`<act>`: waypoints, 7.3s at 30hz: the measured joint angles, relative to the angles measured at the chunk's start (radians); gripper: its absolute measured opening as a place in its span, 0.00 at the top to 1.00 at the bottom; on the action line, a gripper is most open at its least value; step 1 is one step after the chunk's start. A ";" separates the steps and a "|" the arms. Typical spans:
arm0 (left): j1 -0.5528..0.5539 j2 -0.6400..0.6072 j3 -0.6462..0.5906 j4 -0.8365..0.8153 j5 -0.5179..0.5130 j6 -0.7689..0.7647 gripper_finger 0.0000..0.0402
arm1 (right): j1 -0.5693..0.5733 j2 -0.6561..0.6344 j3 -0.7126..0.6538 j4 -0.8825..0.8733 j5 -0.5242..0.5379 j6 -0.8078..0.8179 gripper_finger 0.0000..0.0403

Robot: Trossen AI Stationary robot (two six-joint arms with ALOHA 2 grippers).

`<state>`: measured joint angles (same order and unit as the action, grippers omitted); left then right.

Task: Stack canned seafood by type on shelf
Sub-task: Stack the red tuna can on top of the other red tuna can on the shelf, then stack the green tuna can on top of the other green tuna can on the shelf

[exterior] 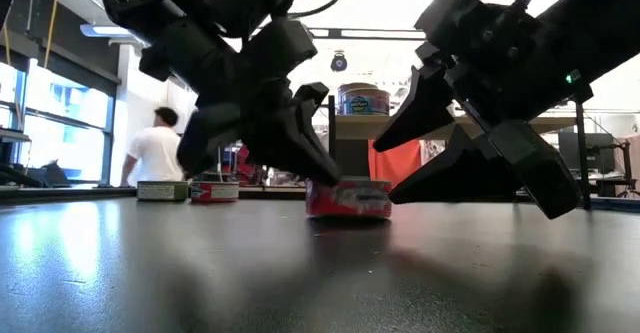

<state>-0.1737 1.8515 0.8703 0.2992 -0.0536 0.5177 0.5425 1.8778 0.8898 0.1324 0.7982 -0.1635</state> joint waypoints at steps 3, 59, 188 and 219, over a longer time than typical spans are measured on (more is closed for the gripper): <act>0.017 -0.027 0.000 0.025 0.034 -0.046 1.00 | 0.012 -0.002 0.000 -0.002 0.038 -0.062 0.23; -0.045 -0.146 -0.343 0.540 -0.066 -0.392 0.99 | -0.924 -0.373 0.513 -1.020 -0.022 -0.255 0.72; 0.794 -0.588 -0.344 -0.645 -0.506 -0.785 0.68 | -0.048 -0.307 -0.361 0.471 -0.118 0.425 0.96; 0.183 -0.466 -0.341 -0.369 -0.021 -1.044 0.84 | -0.054 -0.307 -0.361 0.478 -0.110 0.439 0.96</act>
<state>0.0098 1.3850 0.5297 -0.0699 -0.0742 -0.5262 0.4886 1.5707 0.5289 0.6106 0.6884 0.2760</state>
